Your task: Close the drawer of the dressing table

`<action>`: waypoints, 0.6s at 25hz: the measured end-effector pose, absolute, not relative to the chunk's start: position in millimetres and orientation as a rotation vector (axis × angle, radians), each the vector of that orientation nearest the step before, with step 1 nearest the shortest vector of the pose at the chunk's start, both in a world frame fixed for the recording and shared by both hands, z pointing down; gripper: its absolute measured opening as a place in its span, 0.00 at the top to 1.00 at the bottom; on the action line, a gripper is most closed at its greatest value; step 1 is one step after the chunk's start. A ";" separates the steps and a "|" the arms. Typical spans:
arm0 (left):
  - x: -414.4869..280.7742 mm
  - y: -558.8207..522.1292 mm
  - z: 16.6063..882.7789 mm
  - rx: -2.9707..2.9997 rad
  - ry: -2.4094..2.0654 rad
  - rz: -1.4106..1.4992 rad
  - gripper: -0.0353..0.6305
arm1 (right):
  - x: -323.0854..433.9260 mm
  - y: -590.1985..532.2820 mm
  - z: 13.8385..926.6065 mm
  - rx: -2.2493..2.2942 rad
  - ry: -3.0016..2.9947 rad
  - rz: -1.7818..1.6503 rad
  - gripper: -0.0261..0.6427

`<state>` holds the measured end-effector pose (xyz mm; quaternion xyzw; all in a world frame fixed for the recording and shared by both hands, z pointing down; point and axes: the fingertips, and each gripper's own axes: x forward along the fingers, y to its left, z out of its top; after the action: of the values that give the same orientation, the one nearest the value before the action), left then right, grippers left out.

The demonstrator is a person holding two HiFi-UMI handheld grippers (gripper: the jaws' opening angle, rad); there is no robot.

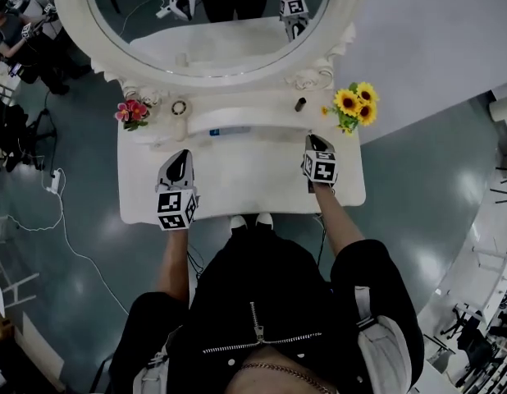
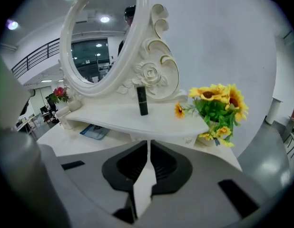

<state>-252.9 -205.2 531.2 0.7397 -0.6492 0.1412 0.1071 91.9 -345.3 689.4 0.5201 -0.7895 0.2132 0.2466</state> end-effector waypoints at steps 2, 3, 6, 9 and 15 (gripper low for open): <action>-249.9 -208.1 526.6 2.200 -1.907 0.399 0.91 | 85.4 -343.0 668.5 1.423 -2.194 0.542 0.94; -249.2 -209.3 523.9 2.210 -1.905 0.393 0.91 | 80.4 -341.7 658.2 1.423 -2.218 0.526 0.95; -247.6 -212.4 515.0 2.243 -1.905 0.377 0.91 | 63.2 -337.2 626.3 1.418 -2.300 0.482 0.95; -245.4 -213.1 506.5 2.275 -1.904 0.361 0.91 | 46.1 -329.5 593.0 1.408 -2.380 0.426 0.95; -245.7 -219.1 485.6 2.326 -1.919 0.319 0.91 | 6.2 -314.1 521.0 1.371 -2.537 0.232 0.95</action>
<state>-245.7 -219.1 485.6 0.7659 -0.6319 0.1052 0.0544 6.2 -314.1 521.0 0.4701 -0.8703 0.0797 0.1239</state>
